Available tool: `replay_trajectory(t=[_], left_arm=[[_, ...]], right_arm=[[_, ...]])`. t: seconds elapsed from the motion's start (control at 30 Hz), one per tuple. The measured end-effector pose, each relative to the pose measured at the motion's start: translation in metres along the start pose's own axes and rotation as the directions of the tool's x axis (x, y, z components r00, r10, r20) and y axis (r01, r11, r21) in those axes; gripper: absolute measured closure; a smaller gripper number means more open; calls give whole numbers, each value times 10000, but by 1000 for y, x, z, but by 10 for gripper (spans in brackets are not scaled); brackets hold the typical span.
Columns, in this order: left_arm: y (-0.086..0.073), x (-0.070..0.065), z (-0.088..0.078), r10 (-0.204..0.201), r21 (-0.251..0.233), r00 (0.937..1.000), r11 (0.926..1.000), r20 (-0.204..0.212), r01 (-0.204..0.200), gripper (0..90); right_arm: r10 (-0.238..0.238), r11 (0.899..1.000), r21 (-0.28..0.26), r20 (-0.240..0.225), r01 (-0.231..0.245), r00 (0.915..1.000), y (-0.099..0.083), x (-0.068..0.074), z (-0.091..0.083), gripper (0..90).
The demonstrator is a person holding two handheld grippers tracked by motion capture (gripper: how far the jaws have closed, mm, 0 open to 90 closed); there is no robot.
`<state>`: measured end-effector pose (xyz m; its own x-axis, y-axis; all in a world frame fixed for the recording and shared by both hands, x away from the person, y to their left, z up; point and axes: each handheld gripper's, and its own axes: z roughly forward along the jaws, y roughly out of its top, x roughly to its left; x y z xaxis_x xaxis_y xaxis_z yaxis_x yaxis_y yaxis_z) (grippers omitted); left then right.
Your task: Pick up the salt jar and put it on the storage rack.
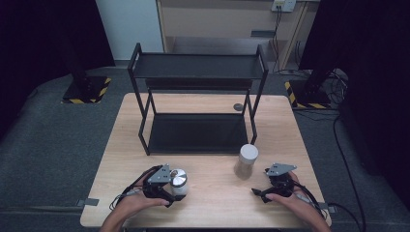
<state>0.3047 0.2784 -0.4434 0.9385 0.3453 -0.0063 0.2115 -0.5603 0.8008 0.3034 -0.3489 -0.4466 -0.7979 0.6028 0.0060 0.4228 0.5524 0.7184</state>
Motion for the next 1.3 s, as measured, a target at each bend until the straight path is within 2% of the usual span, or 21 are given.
replay_trajectory(t=[0.2, 0.37, 0.47, 0.63, 1.03, 1.3], left_arm=[[0, -1, 3, 55, -51, 10000, 10000, -11, -55, 135], [0, -2, 4, 180, -74, 9997, 9998, -141, -182, 197], [-2, -1, 5, 80, -220, 9999, 9997, -97, -82, 228], [-1, 1, 7, 108, -156, 9999, 9998, 62, -107, 294], [2, 3, 5, 200, -71, 9996, 9998, 216, -198, 298], [2, 5, -1, 262, -215, 9990, 9994, 365, -254, 298]], right_arm=[[6, 10000, 1, -6, -6, 10000, 0, 0, 0, 15], [4, 10000, 0, -13, -4, 10000, 0, 0, 0, 16], [0, 10000, 1, -19, 0, 10000, 0, 0, 0, 16], [-9, 10000, 3, -27, 9, 10000, 0, -1, 0, 16], [-14, 10000, 2, -34, 14, 10000, 0, -1, 0, 16], [-15, 10000, 0, -37, 15, 10000, 0, -1, 0, 16]])
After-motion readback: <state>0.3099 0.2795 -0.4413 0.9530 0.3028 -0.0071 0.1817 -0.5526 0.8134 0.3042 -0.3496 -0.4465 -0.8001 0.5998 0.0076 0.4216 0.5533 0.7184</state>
